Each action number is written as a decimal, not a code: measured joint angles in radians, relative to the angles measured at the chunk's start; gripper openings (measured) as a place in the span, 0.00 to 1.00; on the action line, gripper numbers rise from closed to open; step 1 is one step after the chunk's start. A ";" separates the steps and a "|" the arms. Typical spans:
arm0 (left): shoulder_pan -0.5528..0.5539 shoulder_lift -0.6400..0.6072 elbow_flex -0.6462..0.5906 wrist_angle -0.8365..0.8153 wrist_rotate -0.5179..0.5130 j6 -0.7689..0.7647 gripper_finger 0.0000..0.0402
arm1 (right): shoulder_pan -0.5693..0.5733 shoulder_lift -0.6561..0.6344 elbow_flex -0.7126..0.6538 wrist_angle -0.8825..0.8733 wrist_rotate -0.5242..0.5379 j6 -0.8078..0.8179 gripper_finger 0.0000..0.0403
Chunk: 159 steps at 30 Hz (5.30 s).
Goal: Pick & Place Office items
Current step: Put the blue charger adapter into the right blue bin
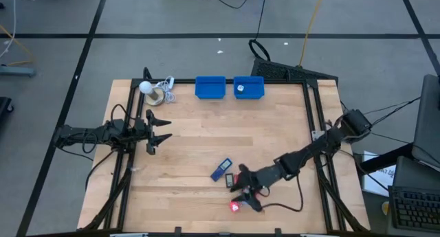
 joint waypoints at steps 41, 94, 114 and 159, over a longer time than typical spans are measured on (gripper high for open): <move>0.000 0.000 0.000 0.000 0.000 0.000 0.64 | 0.140 0.095 0.354 -1.298 0.498 0.608 0.54; 0.000 0.000 0.000 0.000 0.000 0.000 0.64 | 0.096 0.095 0.084 -1.052 0.343 0.467 0.38; 0.000 0.000 0.000 0.000 0.000 0.000 0.64 | 0.096 0.095 0.084 -1.049 0.347 0.429 0.31; 0.000 0.000 0.000 0.000 0.000 0.000 0.64 | 0.001 -0.090 0.070 -1.138 0.738 0.288 0.32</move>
